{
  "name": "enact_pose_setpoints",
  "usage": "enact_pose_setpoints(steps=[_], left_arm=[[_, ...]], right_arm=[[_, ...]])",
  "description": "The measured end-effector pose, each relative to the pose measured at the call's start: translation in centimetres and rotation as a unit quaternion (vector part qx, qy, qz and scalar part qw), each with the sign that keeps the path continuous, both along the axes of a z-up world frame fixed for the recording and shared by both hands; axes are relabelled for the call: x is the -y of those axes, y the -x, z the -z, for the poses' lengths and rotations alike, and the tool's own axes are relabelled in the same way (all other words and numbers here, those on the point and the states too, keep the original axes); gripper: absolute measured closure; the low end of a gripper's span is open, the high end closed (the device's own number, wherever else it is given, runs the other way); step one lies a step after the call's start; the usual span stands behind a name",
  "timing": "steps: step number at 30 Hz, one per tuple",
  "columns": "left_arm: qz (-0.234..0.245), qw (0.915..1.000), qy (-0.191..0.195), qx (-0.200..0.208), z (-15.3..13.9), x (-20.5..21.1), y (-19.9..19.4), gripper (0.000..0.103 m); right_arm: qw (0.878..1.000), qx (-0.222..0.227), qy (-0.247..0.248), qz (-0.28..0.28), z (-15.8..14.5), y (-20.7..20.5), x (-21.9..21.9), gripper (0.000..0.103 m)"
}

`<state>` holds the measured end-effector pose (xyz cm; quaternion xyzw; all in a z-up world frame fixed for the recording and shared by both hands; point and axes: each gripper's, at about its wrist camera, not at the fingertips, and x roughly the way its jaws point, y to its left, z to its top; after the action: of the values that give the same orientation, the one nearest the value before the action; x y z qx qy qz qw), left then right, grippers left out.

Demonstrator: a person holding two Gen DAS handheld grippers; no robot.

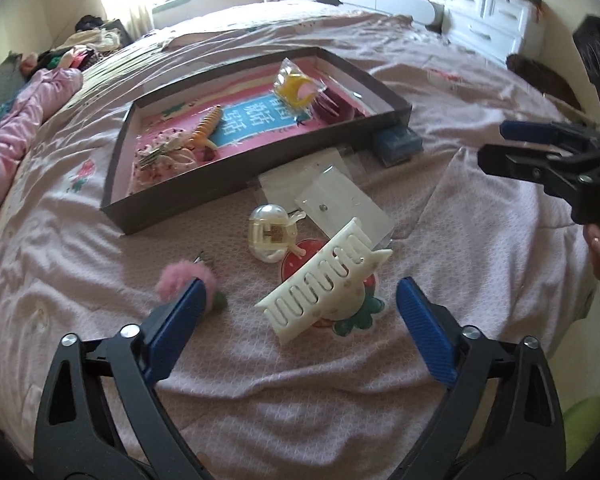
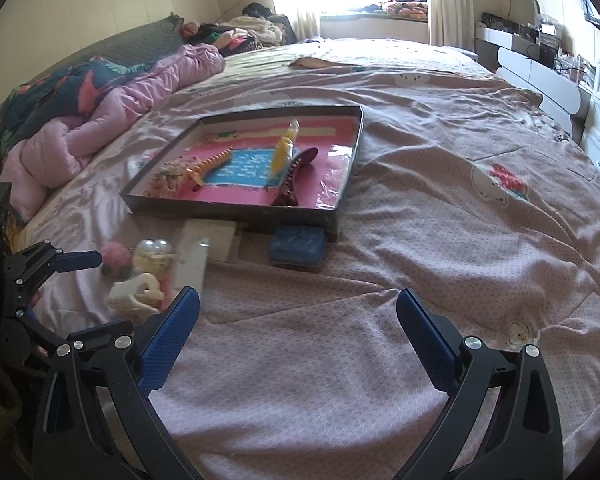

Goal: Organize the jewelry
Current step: 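Move the left tool toward the white comb clip and the right tool toward the clear packet, then grasp the white comb clip with the left tool while the right tool grasps the clear plastic packet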

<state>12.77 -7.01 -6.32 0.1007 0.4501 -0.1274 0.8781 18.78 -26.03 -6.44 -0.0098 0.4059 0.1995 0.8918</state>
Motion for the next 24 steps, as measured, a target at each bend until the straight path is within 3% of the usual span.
enact_pose_setpoints(steps=[4, 7, 9, 15, 21, 24], left_arm=[[0.007, 0.9999, 0.004, -0.011, 0.6, 0.6, -1.0, 0.026], [0.009, 0.9996, 0.010, -0.025, 1.2, 0.8, -1.7, 0.038], [0.012, 0.9992, 0.012, -0.035, 1.5, 0.9, -1.9, 0.052], [0.003, 0.9984, 0.036, -0.043, 1.4, -0.1, -1.7, 0.071], [-0.020, 0.9965, 0.065, -0.049, 1.0, -1.8, -1.2, 0.084], [-0.031, 0.9947, 0.080, -0.057, 0.8, -2.8, -0.8, 0.084]], right_arm=[[1.000, -0.006, 0.007, 0.006, 1.2, -1.4, -0.4, 0.007], [1.000, -0.012, 0.006, 0.011, 1.8, -2.4, -0.7, 0.007], [1.000, -0.017, 0.000, 0.008, 1.8, -2.8, -1.1, 0.008], [0.999, -0.024, -0.007, -0.039, 1.5, -2.7, -3.4, 0.019], [0.995, -0.054, -0.023, -0.076, 2.1, -2.9, -5.7, 0.034], [0.993, -0.072, -0.031, -0.089, 2.8, -3.2, -6.9, 0.043]])
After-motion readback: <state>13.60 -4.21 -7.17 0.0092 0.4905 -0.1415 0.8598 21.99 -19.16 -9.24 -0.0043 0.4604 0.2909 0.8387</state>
